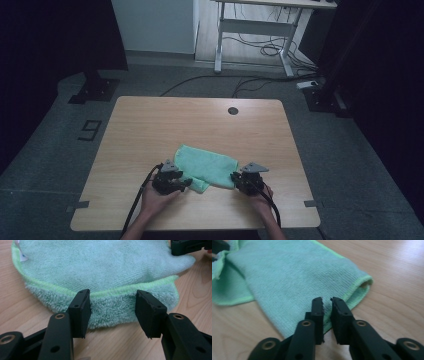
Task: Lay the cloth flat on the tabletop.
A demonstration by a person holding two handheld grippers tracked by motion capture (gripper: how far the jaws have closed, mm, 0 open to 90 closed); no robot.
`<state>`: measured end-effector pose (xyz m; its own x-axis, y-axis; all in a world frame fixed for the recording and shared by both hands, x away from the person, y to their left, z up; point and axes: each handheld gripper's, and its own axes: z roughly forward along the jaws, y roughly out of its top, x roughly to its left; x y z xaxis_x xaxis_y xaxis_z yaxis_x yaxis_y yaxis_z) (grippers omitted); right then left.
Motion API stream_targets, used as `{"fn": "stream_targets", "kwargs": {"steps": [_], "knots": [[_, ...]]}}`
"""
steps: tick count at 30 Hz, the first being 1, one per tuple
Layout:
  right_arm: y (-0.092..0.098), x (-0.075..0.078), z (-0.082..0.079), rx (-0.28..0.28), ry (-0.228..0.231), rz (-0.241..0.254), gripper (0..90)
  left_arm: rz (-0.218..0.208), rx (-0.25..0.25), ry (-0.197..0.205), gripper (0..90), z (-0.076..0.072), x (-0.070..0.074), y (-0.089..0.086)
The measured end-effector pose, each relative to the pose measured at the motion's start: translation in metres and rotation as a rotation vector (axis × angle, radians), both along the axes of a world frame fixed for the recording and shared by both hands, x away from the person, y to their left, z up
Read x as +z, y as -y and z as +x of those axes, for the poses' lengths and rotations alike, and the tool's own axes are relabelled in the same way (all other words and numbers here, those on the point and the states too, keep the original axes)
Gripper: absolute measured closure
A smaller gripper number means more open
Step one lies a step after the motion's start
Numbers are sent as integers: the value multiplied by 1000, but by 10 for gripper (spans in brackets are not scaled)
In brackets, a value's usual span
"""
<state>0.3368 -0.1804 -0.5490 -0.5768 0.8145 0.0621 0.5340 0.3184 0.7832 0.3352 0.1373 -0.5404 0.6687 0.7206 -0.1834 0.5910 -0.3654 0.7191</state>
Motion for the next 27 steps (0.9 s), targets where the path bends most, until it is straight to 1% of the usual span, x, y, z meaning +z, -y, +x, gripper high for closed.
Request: {"fn": "stream_targets", "kwargs": {"steps": [1, 2, 3, 4, 5, 6, 7, 8, 9, 10, 11, 12, 14, 15, 16, 17, 18, 19, 21, 23, 24, 25, 27], "knots": [[-2, -1, -7, 4, -2, 20, 856, 2, -3, -8, 464, -3, 1, -3], [-2, -1, -7, 4, -2, 20, 856, 2, -3, -8, 463, -3, 1, -3], [-3, -2, -11, 13, -8, 27, 865, 6, -7, -10, 463, -5, 1, -3], [-5, -2, -19, 31, -8, 22, 863, 10, -8, -6, 459, -7, 1, -4], [-5, -2, -19, 31, -8, 22, 863, 12, -12, -5, 459, -8, 2, -4], [-4, 0, -22, 44, -5, 17, 796, 9, -12, -1, 457, -9, 3, -4], [-4, 0, -22, 44, -5, 17, 796, 4, -13, 5, 457, -10, 4, -5], [-3, 2, -23, 41, -1, 17, 761, -3, -13, 14, 458, -12, 6, -5], [1, 5, -21, 25, 7, 28, 706, -25, -12, 33, 458, -14, 11, -5], [1, 5, -21, 25, 7, 28, 706, -25, -12, 33, 458, -14, 11, -5], [6, 9, -17, -4, 30, 29, 625, -43, -18, 38, 458, -14, 14, -4], [6, 9, -17, -4, 30, 29, 625, -43, -18, 38, 457, -14, 14, -4], [11, 12, -12, -29, 43, 33, 557, -50, -24, 33, 451, -13, 16, -2], [14, 13, -4, -55, 39, 38, 499, -52, -24, 27, 433, -13, 16, 0], [14, 13, 0, -73, 38, 42, 481, -56, -24, 24, 419, -13, 17, 3], [14, 13, 0, -73, 38, 42, 481, -56, -24, 24, 404, -13, 17, 3], [14, 12, 4, -86, 38, 45, 462, -58, -23, 25, 404, -14, 17, 5], [12, 10, 9, -91, 39, 48, 436, -58, -20, 31, 370, -15, 17, 9], [10, 10, 11, -87, 35, 52, 428, -56, -21, 32, 356, -16, 17, 11], [4, 9, 13, -76, 40, 42, 416, -54, -22, 32, 319, -15, 17, 15], [1, 9, 14, -74, 43, 37, 413, -50, -23, 33, 319, -15, 17, 17], [-2, 10, 17, -68, 34, 40, 408, -48, -24, 34, 291, -15, 16, 20], [-5, 11, 19, -72, 39, 45, 408, -43, -31, 37, 255, -17, 16, 25]]}}
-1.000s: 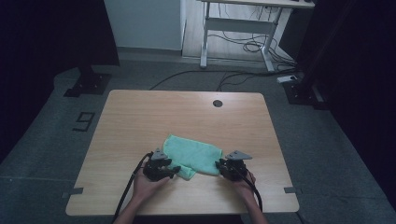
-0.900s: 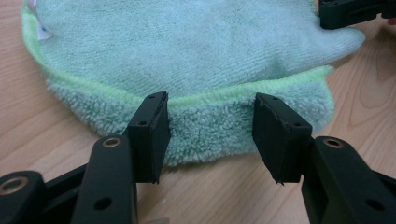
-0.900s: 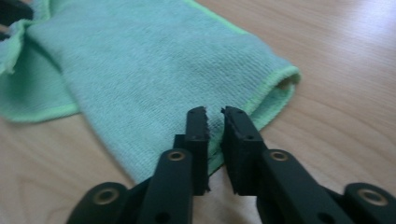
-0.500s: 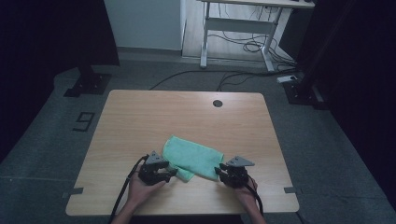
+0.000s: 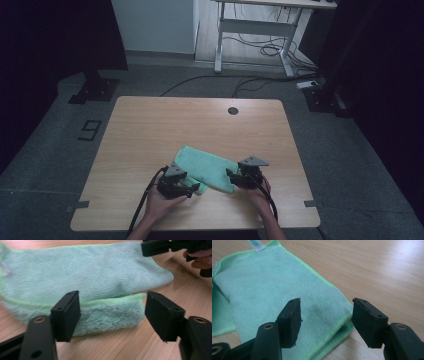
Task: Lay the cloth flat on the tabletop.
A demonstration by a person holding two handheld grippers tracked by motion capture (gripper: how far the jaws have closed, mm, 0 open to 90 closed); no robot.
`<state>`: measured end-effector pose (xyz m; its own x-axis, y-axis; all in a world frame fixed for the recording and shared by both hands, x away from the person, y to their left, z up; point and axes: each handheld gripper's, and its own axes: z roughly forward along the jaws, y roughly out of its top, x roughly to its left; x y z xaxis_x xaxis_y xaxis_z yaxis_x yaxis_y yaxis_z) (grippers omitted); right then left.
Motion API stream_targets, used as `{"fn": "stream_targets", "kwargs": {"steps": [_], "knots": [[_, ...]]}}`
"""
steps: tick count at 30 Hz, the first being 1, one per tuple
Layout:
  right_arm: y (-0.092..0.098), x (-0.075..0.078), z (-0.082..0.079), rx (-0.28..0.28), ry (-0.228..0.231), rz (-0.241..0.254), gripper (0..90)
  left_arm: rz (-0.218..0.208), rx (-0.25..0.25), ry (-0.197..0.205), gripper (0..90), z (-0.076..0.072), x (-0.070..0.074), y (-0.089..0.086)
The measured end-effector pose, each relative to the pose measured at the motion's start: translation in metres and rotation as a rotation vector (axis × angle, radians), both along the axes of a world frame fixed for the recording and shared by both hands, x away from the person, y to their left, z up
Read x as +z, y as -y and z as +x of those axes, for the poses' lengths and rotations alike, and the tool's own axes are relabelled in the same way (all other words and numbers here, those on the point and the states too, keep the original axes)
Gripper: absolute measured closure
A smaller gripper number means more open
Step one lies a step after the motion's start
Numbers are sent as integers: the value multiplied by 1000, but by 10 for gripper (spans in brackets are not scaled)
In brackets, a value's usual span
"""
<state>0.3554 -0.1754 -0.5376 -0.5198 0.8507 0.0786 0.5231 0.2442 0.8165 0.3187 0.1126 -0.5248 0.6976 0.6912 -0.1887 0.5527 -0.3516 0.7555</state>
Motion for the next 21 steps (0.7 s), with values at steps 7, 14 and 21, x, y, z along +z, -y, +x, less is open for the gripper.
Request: {"fn": "stream_targets", "kwargs": {"steps": [7, 14, 21], "knots": [[-3, 5, 0, -3, 1, 5, 413, 51, 14, 20, 195, -4, -5, 15], [-1, 1, 0, -6, -16, -1, 422, 123, 68, 3, 304, -2, -18, 19], [0, -2, 0, -7, -33, -21, 429, 121, 49, 28, 608, -4, -17, 13]]}}
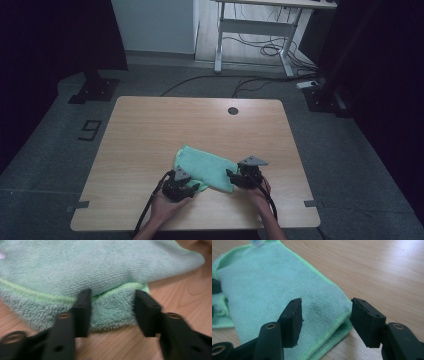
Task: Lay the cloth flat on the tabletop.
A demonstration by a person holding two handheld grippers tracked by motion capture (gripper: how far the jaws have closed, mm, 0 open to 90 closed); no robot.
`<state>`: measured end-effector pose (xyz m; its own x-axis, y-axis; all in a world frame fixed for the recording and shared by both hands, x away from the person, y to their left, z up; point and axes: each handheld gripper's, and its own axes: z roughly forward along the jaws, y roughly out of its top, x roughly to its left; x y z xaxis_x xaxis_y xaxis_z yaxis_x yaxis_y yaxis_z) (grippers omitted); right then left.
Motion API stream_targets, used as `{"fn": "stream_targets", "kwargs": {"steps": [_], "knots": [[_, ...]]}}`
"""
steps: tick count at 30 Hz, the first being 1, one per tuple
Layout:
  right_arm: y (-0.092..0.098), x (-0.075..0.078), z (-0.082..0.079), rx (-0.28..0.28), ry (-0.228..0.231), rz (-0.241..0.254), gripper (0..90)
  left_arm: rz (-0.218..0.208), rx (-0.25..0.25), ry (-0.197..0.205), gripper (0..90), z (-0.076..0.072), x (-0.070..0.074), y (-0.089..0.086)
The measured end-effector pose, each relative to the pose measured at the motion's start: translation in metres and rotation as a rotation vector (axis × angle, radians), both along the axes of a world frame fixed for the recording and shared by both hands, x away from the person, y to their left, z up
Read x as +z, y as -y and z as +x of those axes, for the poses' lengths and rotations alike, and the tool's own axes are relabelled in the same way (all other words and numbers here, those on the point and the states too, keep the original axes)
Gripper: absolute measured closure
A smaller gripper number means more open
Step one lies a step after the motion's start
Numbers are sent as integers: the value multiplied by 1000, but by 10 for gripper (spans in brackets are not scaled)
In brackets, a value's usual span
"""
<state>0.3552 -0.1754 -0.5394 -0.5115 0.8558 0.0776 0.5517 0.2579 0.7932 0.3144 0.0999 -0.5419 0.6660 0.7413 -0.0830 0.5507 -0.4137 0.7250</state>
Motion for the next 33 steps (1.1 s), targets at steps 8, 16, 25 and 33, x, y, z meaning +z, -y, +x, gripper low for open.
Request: {"fn": "stream_targets", "kwargs": {"steps": [8, 16, 25, 33], "knots": [[-2, -11, 3, 17, -24, -45, 544, -22, -44, 25, 816, -6, 1, -5], [-2, -3, 2, 47, 12, -77, 867, -108, -64, -2, 824, -11, 4, -21], [4, 34, 17, 18, 81, -61, 868, -204, -79, -10, 830, -20, 14, -49], [-10, 55, 77, 34, 72, -33, 798, -259, -70, -43, 825, -16, 15, -66]]}}
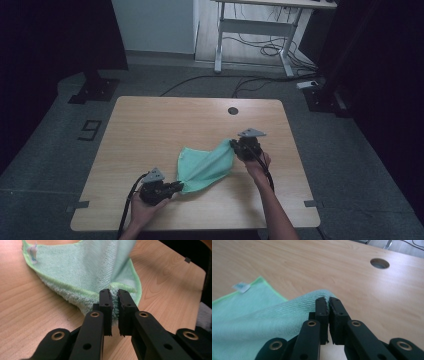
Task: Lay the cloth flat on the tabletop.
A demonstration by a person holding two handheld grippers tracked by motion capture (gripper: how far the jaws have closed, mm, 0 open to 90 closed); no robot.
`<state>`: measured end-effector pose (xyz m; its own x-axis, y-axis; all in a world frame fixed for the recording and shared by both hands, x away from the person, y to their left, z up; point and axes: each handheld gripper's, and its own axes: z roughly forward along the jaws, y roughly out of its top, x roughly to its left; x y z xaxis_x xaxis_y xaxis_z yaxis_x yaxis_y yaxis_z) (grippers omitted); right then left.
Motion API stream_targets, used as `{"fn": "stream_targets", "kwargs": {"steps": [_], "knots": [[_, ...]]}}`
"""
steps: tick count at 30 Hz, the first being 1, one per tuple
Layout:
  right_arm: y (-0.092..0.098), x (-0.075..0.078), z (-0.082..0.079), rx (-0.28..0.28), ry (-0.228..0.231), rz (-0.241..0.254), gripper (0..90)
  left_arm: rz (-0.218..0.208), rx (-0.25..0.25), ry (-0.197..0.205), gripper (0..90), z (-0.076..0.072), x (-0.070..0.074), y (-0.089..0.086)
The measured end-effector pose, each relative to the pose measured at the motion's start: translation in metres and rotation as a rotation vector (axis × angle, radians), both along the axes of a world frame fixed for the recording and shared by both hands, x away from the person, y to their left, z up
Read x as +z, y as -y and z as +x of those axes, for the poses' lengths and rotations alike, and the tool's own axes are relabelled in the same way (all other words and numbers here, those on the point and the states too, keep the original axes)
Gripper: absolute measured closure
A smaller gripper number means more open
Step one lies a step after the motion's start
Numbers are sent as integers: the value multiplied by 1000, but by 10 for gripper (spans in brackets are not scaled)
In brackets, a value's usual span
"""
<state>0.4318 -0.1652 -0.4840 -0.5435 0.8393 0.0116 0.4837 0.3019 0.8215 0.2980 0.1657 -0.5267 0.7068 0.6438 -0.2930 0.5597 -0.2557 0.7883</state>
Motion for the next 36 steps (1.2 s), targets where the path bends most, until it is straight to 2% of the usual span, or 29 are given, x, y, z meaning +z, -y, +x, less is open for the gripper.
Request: {"fn": "stream_targets", "kwargs": {"steps": [1, 3, 4, 7, 8, 9, 10, 11, 12, 13, 14, 15, 16, 18, 19, 20, 21, 22, 25, 27, 28, 29, 30, 33, 34, 35, 36], "knots": [[0, 0, 0, 0, 0, 0, 798, 3, 6, 1, 825, 0, -1, 0], [-6, -8, 13, -5, -9, -16, 624, 1, 11, -11, 814, 2, -3, -1], [-8, -18, 17, -43, -44, -22, 549, 1, 9, -15, 809, 2, -5, -3], [-3, -21, 8, -62, -31, 4, 523, 7, 5, -15, 804, 2, -6, -4], [3, -23, -8, -55, -10, 29, 522, 7, 1, -21, 804, 3, -7, -4], [7, -24, -16, -44, -7, 39, 523, 7, 1, -21, 802, 3, -7, -4], [10, -26, -24, -32, -14, 55, 526, 5, 1, -21, 802, 3, -8, -3], [10, -26, -24, -32, -14, 55, 526, 4, 0, -25, 802, 3, -8, -1], [15, -31, -39, 4, -34, 79, 526, 9, -2, -25, 800, 3, -9, 0], [15, -31, -39, 4, -34, 79, 526, 18, -1, -24, 800, 4, -10, 2], [15, -39, -50, 42, -55, 69, 510, 23, -3, -26, 800, 3, -10, 3], [15, -39, -50, 42, -55, 69, 510, 28, -1, -24, 800, 3, -11, 5], [11, -49, -56, 69, -76, 51, 495, 38, -1, -20, 799, 3, -11, 7], [8, -53, -58, 79, -89, 46, 492, 40, 0, -20, 798, 3, -11, 7], [6, -57, -59, 89, -97, 33, 490, 40, 2, -19, 798, 3, -11, 7], [-1, -62, -61, 99, -104, -8, 490, 41, 4, -17, 798, 3, -11, 6], [-1, -62, -61, 99, -104, -8, 490, 41, 4, -17, 798, 3, -11, 6], [-6, -65, -63, 95, -106, -48, 493, 41, 4, -16, 798, 3, -11, 6], [-8, -65, -63, 88, -105, -51, 517, 46, 6, -16, 798, 3, -11, 6], [-11, -65, -67, 97, -98, -60, 651, 48, 7, -15, 798, 3, -12, 6], [-11, -65, -67, 97, -98, -60, 651, 49, 8, -13, 798, 2, -11, 7], [-13, -64, -71, 113, -95, -65, 769, 50, 8, -12, 798, 2, -11, 7], [-13, -64, -71, 113, -95, -65, 769, 51, 10, -11, 798, 2, -12, 7], [-14, -62, -74, 116, -92, -86, 841, 48, 15, -11, 798, 2, -12, 6], [-13, -60, -75, 111, -88, -76, 845, 48, 17, -10, 797, 2, -12, 6], [-8, -56, -81, 95, -80, -37, 848, 46, 17, -6, 797, 2, -12, 6], [-8, -56, -81, 95, -80, -37, 848, 46, 17, -6, 797, 2, -12, 6]]}}
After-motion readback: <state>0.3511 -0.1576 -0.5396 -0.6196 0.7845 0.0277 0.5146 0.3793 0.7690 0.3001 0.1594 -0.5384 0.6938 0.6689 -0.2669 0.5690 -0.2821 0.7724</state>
